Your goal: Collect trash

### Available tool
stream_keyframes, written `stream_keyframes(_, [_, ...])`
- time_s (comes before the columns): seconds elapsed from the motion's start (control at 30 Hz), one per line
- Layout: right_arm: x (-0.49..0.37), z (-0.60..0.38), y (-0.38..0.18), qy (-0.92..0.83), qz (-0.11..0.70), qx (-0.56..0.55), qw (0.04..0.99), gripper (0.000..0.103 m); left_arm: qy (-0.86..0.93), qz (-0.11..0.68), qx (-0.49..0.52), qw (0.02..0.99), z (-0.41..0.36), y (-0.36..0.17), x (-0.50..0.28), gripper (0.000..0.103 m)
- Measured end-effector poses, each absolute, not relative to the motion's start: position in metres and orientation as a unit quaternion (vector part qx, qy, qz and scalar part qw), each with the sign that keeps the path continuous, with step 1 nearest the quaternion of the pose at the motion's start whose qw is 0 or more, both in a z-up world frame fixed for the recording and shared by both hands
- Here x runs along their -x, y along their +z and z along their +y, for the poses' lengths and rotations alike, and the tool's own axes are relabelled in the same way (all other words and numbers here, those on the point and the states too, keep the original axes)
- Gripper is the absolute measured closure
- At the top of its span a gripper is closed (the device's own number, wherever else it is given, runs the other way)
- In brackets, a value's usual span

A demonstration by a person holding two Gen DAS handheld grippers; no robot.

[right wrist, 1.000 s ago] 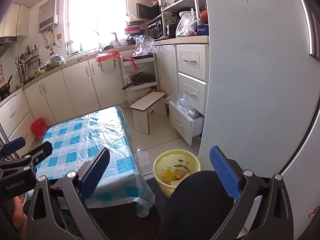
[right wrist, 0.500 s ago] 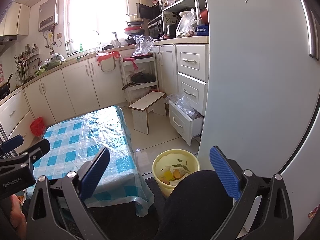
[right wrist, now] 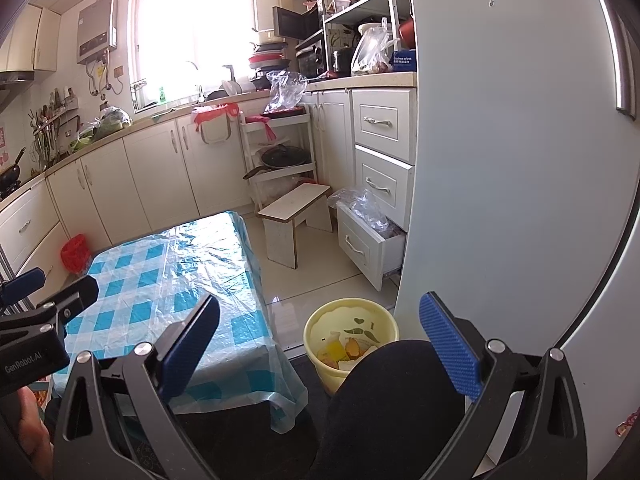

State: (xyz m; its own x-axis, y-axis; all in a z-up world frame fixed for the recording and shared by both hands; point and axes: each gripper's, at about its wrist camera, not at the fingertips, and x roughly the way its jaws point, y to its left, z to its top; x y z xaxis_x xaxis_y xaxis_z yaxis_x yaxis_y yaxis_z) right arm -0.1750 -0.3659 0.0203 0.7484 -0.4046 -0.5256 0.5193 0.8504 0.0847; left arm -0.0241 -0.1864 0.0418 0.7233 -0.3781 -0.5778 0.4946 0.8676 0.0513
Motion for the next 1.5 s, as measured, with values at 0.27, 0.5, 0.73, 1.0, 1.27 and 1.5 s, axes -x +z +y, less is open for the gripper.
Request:
stream_keyframes(0.27, [0.173, -0.366, 0.017, -0.244, 0.259, -0.11, 0.928, 0.007, -0.25, 0.29, -0.073, 0.921, -0.178, 0.042, 0.021, 0.008])
stream_keyframes(0.5, [0.169, -0.362, 0.017, -0.241, 0.26, -0.106, 0.929, 0.007, -0.23, 0.233, -0.102, 0.939, -0.177, 0.051, 0.034, 0.007])
stream_keyframes(0.73, [0.164, -0.353, 0.018, -0.236, 0.259, -0.094, 0.932, 0.007, -0.229, 0.288, -0.102, 0.924, -0.173, 0.042, 0.013, 0.008])
stream_keyframes(1.0, [0.159, -0.347, 0.02, -0.23, 0.258, -0.089, 0.934, 0.007, -0.206, 0.31, -0.085, 0.924, -0.161, 0.034, 0.006, 0.008])
stream_keyframes(1.27, [0.154, -0.344, 0.018, -0.224, 0.26, -0.086, 0.935, 0.007, -0.196, 0.296, -0.082, 0.931, -0.155, 0.038, 0.009, 0.008])
stream_keyframes(1.5, [0.151, -0.339, 0.016, -0.219, 0.264, -0.084, 0.935, 0.007, -0.193, 0.299, -0.077, 0.931, -0.153, 0.039, 0.007, 0.008])
